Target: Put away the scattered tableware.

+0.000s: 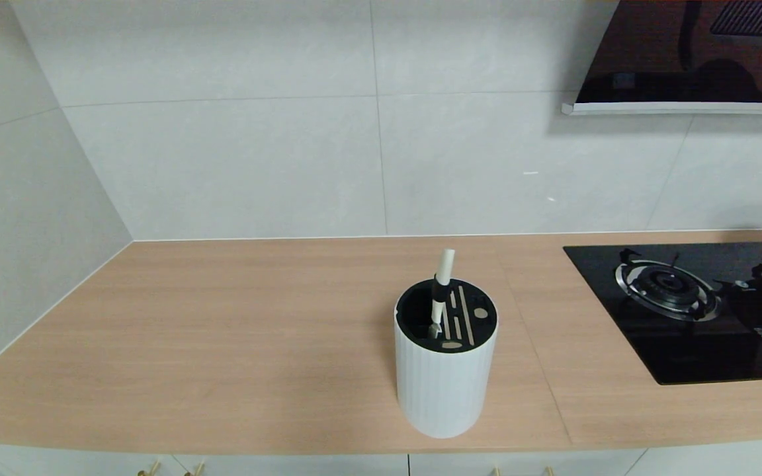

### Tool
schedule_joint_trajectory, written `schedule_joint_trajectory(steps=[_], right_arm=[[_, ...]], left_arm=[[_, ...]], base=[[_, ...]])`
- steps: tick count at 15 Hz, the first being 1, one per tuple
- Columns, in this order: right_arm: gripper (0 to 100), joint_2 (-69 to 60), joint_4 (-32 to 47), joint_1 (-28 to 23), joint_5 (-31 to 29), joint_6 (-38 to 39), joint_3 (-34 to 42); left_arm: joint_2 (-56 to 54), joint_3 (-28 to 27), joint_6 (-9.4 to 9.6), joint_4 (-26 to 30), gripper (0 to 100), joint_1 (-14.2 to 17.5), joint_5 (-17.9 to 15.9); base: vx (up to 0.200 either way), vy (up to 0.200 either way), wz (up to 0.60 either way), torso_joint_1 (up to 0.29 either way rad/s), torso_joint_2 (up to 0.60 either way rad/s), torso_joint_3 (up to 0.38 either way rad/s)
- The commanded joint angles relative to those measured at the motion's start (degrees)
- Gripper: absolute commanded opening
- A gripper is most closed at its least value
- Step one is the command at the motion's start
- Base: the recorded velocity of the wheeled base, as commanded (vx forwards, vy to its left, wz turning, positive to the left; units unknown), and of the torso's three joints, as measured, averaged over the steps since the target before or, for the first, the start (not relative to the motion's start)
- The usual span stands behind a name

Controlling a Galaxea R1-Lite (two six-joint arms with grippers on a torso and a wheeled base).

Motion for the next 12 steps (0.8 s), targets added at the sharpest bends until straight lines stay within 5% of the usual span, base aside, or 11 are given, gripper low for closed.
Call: schedule_joint_trajectory(steps=[1, 4, 9, 12], right_arm=[[100, -1.6, -2.4, -0.5, 8.1, 4.5, 12.3], [100, -1.6, -7.1, -0.5, 15.5, 4.4, 19.4], [100, -1.6, -2.2, -0.5, 16.6, 4.2, 19.4], [100, -1.6, -2.2, -0.5, 17.1, 4.4, 19.4]], left_arm=[[-0.3, 8.3, -0.26, -1.1, 100, 0.1, -2.1], [-0.3, 17.7, -1.14, -10.2, 100, 0.1, -6.6], [-0.3, 17.7, -4.31, -6.9, 100, 0.1, -13.8], [-0.3, 17.7, -3.87, -6.5, 100, 0.1, -15.0]], base=[[0.0, 0.0, 0.0, 0.0, 0.0, 0.0], [0.0, 0.0, 0.0, 0.0, 0.0, 0.0], [0.0, 0.0, 0.0, 0.0, 0.0, 0.0], [0.0, 0.0, 0.0, 0.0, 0.0, 0.0]])
